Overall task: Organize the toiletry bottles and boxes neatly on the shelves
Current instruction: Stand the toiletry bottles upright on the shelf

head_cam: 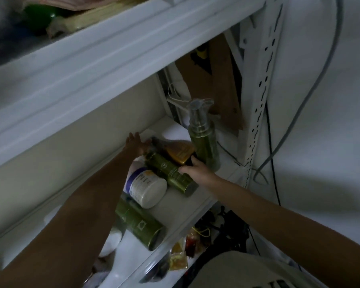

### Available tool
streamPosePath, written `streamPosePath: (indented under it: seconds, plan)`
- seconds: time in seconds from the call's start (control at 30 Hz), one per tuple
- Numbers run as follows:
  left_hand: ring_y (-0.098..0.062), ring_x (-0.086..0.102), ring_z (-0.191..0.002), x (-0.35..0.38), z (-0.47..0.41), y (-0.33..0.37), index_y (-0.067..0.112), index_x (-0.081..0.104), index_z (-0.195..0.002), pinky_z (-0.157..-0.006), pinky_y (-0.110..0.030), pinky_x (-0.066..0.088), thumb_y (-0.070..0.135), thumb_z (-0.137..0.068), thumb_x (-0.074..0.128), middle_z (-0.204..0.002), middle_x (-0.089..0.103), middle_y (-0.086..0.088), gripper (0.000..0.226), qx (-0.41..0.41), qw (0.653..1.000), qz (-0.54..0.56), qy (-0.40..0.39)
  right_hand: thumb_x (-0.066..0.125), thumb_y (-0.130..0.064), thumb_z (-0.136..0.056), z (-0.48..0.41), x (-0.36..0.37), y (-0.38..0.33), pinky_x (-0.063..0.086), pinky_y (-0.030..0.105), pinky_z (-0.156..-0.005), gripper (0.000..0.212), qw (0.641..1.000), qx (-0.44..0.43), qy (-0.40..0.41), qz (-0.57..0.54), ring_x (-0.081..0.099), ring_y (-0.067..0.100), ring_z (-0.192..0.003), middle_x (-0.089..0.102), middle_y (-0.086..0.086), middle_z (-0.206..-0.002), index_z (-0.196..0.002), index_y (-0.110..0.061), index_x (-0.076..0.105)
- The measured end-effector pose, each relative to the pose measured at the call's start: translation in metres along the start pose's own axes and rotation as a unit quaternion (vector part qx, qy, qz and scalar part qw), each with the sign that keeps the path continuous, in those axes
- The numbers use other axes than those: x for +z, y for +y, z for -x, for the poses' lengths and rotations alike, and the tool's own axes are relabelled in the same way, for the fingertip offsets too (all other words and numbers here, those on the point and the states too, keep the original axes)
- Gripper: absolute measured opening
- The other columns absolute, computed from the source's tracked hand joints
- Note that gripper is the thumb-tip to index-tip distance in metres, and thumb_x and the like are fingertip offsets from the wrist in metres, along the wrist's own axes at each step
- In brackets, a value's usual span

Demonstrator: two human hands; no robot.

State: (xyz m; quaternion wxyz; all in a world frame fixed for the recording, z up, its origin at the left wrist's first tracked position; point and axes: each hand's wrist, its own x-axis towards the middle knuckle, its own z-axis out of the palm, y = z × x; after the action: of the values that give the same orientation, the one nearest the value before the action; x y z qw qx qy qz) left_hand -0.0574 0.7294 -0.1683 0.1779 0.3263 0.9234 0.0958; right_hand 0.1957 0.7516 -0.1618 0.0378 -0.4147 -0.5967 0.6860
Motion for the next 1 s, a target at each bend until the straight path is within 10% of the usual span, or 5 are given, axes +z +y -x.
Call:
streamPosePath:
  seconds: [0.23, 0.37, 0.63, 0.83, 1.0]
  plan:
    - [-0.035, 0.022, -0.142, 0.001, -0.029, 0.002, 0.006, 0.006, -0.151, -0.112, -0.047, 0.031, 0.043, -0.084, 0.067, -0.158, 0.011, -0.016, 0.097, -0.037, 0.983, 0.177, -0.039, 0.055, -0.027, -0.092, 0.001, -0.007, -0.002, 0.026, 0.033, -0.108, 0.074, 1.000, 0.013, -0.008, -0.002, 0.024, 0.026, -0.140, 0.019, 0.007, -0.155, -0.151, -0.019, 0.011]
    - [-0.035, 0.036, -0.135, 0.028, -0.093, -0.037, 0.005, 0.023, -0.148, -0.108, -0.050, 0.038, 0.067, -0.046, 0.082, -0.151, 0.031, -0.018, 0.133, -0.054, 0.973, 0.223, -0.030, 0.059, -0.022, -0.089, 0.002, -0.008, -0.003, 0.025, 0.034, -0.110, 0.075, 1.000, 0.022, -0.009, -0.016, 0.025, 0.026, -0.140, 0.020, 0.006, -0.155, -0.150, -0.019, 0.015]
    - [-0.038, 0.041, -0.129, 0.004, -0.031, 0.011, 0.001, 0.031, -0.143, -0.104, -0.042, 0.041, 0.009, -0.081, 0.073, -0.146, 0.035, -0.021, 0.076, -0.068, 0.965, 0.251, 0.031, 0.052, 0.000, -0.083, 0.007, -0.009, 0.001, 0.031, 0.031, -0.103, 0.078, 0.999, 0.018, -0.040, -0.018, 0.031, 0.022, -0.133, 0.030, 0.005, -0.148, -0.150, -0.020, 0.017]
    - [-0.034, 0.048, -0.120, -0.014, -0.025, 0.019, 0.020, 0.056, -0.114, -0.091, -0.051, 0.051, 0.027, -0.071, 0.080, -0.131, 0.049, -0.012, 0.050, -0.071, 0.924, 0.357, 0.115, 0.044, 0.007, -0.082, 0.012, -0.002, 0.008, 0.035, 0.027, -0.086, 0.084, 0.999, 0.012, -0.031, -0.036, 0.036, 0.015, -0.119, 0.028, 0.005, -0.150, -0.151, -0.025, 0.007]
    - [-0.037, 0.057, -0.109, -0.030, -0.028, 0.013, 0.017, 0.067, -0.104, -0.088, -0.049, 0.054, 0.039, -0.066, 0.077, -0.117, 0.060, -0.014, 0.045, -0.080, 0.912, 0.370, 0.162, 0.049, 0.006, -0.081, 0.014, 0.007, 0.006, 0.027, 0.040, -0.111, 0.094, 0.999, -0.017, -0.030, -0.021, 0.015, 0.027, -0.142, 0.001, 0.002, -0.157, -0.150, -0.029, -0.003]
